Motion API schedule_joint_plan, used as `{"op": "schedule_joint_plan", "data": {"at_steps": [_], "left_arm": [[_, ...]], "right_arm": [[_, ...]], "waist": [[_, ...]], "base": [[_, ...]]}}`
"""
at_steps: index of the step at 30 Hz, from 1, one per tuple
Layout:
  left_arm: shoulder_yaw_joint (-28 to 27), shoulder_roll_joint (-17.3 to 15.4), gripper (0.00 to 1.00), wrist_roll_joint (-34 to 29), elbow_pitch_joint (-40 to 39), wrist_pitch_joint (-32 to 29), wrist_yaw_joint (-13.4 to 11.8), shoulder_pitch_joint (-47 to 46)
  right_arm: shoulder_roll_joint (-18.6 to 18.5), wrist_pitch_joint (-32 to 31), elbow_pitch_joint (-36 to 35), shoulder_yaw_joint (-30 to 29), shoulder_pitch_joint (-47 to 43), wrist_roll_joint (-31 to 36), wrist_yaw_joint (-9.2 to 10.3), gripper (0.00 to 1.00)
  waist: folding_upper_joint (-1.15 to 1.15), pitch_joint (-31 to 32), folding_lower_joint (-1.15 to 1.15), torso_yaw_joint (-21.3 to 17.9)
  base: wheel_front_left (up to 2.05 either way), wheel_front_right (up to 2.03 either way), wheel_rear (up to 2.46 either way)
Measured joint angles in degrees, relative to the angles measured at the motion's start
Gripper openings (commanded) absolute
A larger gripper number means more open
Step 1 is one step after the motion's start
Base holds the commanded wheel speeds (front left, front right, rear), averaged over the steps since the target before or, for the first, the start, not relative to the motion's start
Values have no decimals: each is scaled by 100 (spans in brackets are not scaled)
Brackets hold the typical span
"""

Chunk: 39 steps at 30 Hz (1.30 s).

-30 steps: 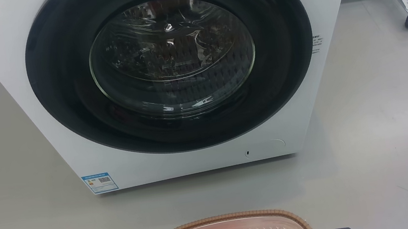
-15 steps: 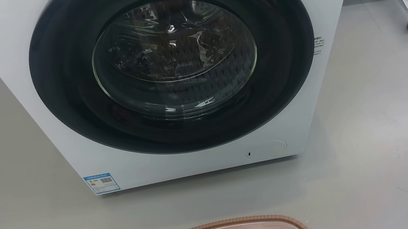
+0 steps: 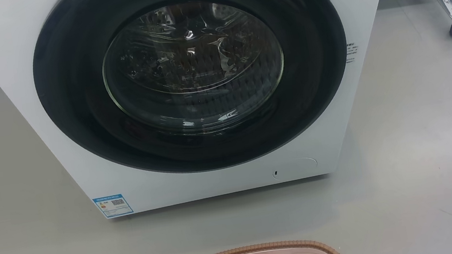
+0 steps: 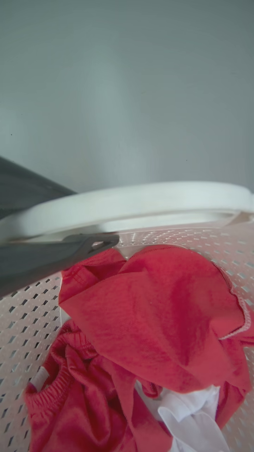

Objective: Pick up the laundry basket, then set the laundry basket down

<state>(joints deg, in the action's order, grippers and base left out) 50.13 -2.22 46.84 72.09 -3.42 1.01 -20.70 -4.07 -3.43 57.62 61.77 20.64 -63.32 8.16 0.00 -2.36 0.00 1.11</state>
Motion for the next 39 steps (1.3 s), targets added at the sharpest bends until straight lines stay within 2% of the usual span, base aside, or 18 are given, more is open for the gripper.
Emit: {"op": "schedule_joint_plan", "data": {"at_steps": [21,31,39], "left_arm": [[21,-16,0,26,-24,12,-7,-48],[-74,-41,0,43,-104,110,-58,-852],[-191,-57,0,49,-215,259,-151,-1521]], "right_arm": [[0,100,58,234,176,-229,0,0],[-15,205,174,268,1092,-190,-1,0],[-40,309,318,260,1918,-65,-1,0]], "waist": [[0,-189,0,7],[0,-620,0,35],[0,-1259,1,57]], "base": [[0,0,0],[0,0,0],[0,0,0]]}}
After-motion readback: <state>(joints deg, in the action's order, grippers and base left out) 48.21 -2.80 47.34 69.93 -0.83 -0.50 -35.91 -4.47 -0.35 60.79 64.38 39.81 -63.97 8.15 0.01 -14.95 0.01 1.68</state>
